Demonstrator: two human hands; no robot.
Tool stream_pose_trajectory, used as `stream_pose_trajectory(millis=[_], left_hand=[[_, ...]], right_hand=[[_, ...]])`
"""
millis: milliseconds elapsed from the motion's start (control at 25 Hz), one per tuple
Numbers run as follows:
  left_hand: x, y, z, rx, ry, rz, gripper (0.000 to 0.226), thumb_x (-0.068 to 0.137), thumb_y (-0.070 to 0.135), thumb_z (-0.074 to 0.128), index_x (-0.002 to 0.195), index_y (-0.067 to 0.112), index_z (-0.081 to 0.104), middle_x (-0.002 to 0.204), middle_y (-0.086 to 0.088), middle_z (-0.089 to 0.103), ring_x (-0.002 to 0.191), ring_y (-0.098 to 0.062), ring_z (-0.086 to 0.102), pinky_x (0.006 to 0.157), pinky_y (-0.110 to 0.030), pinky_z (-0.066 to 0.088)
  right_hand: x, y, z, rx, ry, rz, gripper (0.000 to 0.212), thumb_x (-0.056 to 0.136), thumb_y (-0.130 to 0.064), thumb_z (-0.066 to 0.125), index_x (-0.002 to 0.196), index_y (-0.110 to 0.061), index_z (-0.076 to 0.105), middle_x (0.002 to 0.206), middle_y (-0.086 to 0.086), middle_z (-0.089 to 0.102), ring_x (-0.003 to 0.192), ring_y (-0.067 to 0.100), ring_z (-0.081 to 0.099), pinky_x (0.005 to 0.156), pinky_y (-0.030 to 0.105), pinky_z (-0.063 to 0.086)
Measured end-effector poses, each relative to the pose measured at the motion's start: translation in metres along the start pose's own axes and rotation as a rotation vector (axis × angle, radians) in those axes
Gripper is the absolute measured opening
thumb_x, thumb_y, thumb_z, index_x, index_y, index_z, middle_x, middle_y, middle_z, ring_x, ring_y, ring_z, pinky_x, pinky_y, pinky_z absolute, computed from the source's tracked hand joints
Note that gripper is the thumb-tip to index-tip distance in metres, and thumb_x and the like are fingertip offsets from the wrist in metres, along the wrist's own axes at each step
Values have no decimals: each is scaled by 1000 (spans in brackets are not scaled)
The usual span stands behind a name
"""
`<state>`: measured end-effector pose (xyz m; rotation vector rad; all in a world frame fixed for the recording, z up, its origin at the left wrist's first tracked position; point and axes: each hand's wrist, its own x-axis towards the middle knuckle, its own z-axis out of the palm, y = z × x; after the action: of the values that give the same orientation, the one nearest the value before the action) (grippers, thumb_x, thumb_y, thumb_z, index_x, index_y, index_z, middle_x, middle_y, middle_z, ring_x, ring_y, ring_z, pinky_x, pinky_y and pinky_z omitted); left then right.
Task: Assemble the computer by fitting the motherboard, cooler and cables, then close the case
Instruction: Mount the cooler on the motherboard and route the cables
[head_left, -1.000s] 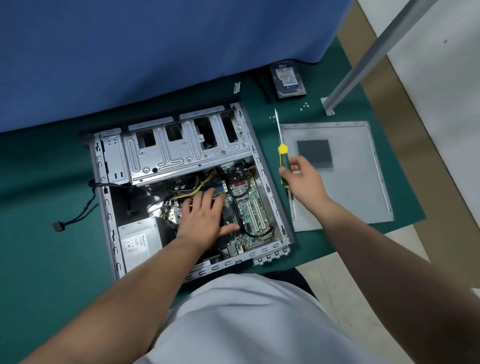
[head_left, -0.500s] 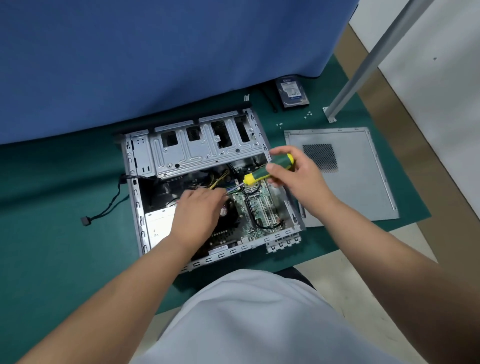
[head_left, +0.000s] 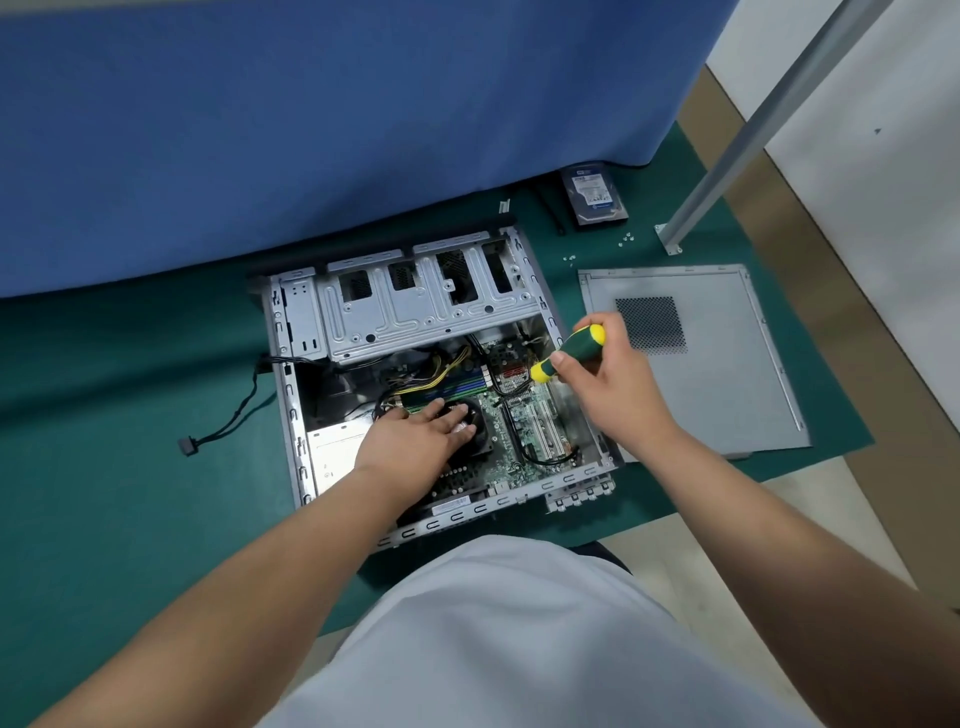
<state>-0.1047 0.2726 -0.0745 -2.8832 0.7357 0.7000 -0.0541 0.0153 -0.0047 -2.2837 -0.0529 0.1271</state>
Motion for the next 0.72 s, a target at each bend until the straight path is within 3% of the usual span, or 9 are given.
stream_pose_trajectory(millis=[160,400,560,720], left_hand=[[4,1,-4,-20,-58,-31,75,106,12,50,161,44,11,171,15,-2,158,-16,12,109,-45,42],[4,3,-13,-18,-90,-51,79,105,8,51,160,49,11,170,16,-2,154,-15,28,83,-40,50],[4,2,-12,-10,-93,-48,81,104,8,53,160,48,11,171,15,-2,154,-16,28,85,-41,53],[6,1,-11,-4,-99,-45,80,105,9,52,160,48,10,171,16,-3,155,-15,24,89,-44,53]], right_hand=[[6,0,7,35,-6,13,32,96,-38,67,115,-33,43,82,-7,64,72,6,62,60,24,50],[11,0,16,39,-13,20,32,96,-35,68,116,-31,44,81,-9,61,69,1,59,56,16,45],[10,-2,18,14,-37,-4,32,96,-35,67,117,-30,43,81,-9,63,68,1,61,55,14,44],[14,-19,14,-149,-134,-145,34,93,-39,71,111,-32,43,83,-12,64,67,3,61,56,16,45]])
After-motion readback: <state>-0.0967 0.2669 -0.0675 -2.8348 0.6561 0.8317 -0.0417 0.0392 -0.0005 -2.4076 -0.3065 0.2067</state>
